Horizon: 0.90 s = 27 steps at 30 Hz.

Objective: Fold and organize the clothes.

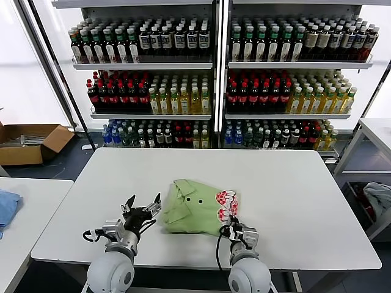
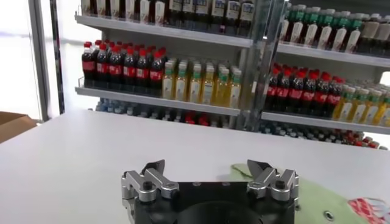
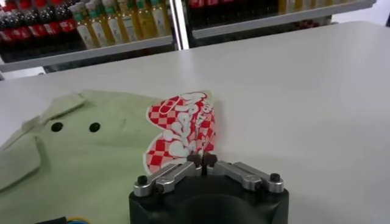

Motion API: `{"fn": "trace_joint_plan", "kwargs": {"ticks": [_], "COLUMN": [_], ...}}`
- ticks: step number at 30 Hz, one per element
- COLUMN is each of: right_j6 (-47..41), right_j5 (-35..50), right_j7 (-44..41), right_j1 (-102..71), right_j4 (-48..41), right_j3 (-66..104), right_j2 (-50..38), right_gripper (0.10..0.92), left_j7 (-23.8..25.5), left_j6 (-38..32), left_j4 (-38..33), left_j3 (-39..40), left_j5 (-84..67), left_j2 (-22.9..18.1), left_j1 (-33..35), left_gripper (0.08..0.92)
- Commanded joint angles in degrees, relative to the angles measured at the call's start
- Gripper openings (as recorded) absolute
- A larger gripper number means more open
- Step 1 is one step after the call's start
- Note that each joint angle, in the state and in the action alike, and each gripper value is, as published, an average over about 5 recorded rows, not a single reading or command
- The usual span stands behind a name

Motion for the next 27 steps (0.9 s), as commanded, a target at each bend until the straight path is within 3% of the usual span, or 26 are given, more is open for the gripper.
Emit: {"fn": "trace_joint_plan", "kwargs": {"ticks": [1, 7, 12, 19, 27], "right_j6": [-0.69, -2.44, -2.39, 0.45, 3.43], "right_j5": [-5.02, -8.53, -11.77, -15.56, -13.92], "right_j7": [-3.72, -10.05, -12.58, -11.75, -10.69], "right_j1": [-0.49, -0.56, -2.31, -0.25, 8.76], "right_j4": [3.59, -0.12, 3.25, 9.38, -1.67], "right_j3": [7.29, 13.43, 13.85, 9.48, -0.66], "right_j2": [-10.26, -16.71, -15.4, -8.83, -2.52], "right_gripper": [0.115, 0.115, 0.148, 0.345, 0.57], "left_j7": [-0.13, -0.2, -0.36, -0.3, -0.25], "left_j6": [0.16, 0.17, 0.24, 0.12, 0.1], "left_j4": [-1.31, -1.52, -1.54, -2.05, -4.63], "left_j3": [0.24, 0.69, 0.65, 0.15, -1.04], "left_j5": [0.28, 0.48, 0.72, 1.37, 1.78], "left_j2": [-0.73, -1.57, -1.99, -2.76, -3.1], "left_j1": [0.78, 1.22, 1.42, 3.31, 5.93], "left_gripper": [0.823, 0.823, 0.823, 0.823, 0.823]}}
